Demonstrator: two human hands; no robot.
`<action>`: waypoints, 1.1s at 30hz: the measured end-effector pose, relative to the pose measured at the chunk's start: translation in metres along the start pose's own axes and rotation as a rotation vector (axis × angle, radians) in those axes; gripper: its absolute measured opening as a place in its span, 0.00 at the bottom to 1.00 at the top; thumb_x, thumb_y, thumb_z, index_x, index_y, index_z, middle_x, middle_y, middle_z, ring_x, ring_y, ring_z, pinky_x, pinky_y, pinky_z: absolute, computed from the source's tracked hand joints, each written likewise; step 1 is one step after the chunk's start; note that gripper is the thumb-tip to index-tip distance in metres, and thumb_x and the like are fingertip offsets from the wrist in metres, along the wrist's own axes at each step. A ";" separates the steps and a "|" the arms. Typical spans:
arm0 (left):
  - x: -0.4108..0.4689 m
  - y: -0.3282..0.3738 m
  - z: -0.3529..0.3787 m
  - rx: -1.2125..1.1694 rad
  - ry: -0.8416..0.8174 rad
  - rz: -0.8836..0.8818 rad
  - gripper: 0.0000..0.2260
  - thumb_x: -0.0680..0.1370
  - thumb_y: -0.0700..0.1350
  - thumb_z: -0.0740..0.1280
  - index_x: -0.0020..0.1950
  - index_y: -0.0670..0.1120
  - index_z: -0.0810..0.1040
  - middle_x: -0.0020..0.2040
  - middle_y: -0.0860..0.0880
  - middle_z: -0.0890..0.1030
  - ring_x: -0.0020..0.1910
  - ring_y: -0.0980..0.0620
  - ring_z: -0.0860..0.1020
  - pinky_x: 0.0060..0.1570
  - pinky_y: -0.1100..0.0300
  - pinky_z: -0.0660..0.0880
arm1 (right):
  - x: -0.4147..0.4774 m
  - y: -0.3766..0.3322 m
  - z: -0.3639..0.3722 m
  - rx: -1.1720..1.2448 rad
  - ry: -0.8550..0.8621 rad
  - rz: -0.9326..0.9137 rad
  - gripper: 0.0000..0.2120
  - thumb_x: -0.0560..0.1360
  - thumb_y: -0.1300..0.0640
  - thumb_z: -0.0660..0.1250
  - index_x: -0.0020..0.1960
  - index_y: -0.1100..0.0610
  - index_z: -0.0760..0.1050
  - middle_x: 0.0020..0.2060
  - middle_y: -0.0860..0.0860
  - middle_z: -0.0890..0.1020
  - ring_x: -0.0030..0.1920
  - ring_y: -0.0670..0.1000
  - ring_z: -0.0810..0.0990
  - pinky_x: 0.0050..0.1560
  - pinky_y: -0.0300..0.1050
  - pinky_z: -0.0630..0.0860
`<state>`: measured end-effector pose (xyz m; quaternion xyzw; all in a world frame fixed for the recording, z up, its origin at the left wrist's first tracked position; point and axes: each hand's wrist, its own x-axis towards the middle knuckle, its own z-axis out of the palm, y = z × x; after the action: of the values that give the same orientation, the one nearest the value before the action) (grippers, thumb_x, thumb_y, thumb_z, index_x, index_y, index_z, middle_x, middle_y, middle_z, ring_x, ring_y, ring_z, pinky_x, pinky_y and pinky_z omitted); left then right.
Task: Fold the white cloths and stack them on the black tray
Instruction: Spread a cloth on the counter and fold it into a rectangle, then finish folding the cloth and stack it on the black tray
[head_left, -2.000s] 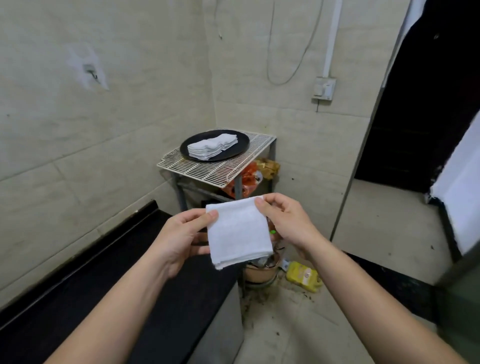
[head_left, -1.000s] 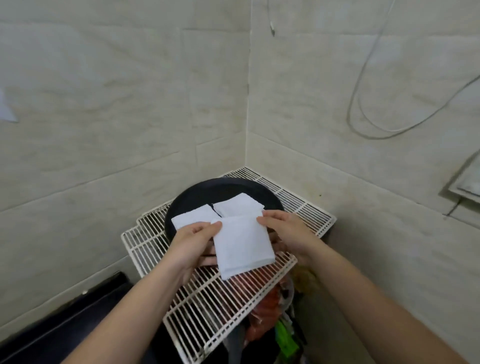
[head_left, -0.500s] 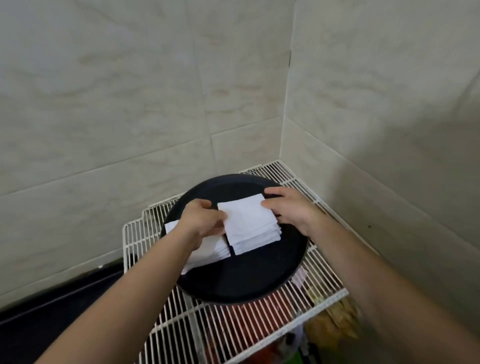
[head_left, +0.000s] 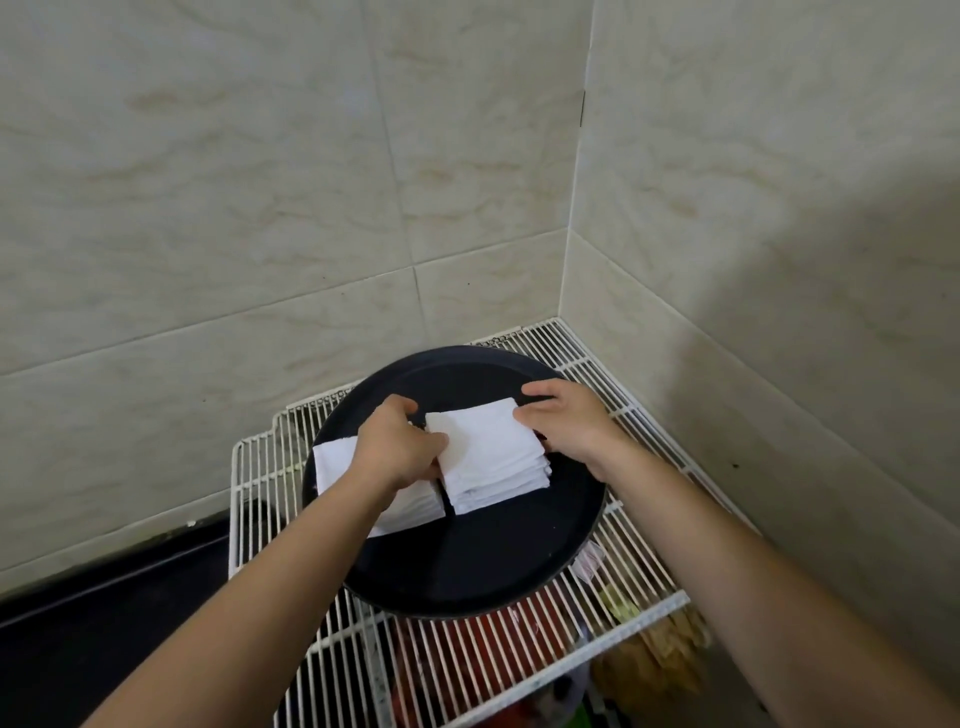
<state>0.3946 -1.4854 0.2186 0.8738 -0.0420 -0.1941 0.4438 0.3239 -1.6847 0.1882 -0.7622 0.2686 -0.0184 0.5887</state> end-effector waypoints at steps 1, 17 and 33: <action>-0.003 0.000 -0.001 0.131 0.043 0.089 0.23 0.77 0.42 0.70 0.70 0.42 0.69 0.51 0.46 0.81 0.46 0.44 0.83 0.46 0.53 0.80 | -0.002 -0.001 -0.001 -0.097 0.054 -0.068 0.19 0.76 0.53 0.71 0.66 0.52 0.76 0.56 0.47 0.83 0.54 0.49 0.83 0.60 0.53 0.79; -0.016 -0.054 0.023 0.902 -0.107 0.446 0.30 0.81 0.60 0.36 0.81 0.50 0.39 0.81 0.47 0.39 0.79 0.50 0.38 0.77 0.44 0.40 | -0.023 0.030 0.026 -1.082 -0.182 -0.368 0.30 0.84 0.41 0.40 0.81 0.51 0.39 0.80 0.47 0.39 0.80 0.50 0.40 0.79 0.54 0.42; -0.110 -0.128 -0.157 0.809 0.527 0.330 0.31 0.81 0.63 0.44 0.79 0.49 0.60 0.81 0.41 0.54 0.80 0.42 0.51 0.74 0.37 0.54 | -0.063 -0.064 0.117 -0.865 0.096 -0.778 0.33 0.81 0.36 0.42 0.82 0.52 0.49 0.81 0.56 0.45 0.81 0.56 0.45 0.79 0.56 0.47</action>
<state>0.3401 -1.2616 0.2337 0.9768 -0.1377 0.1371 0.0904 0.3345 -1.5433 0.2284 -0.9742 -0.0216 -0.1566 0.1609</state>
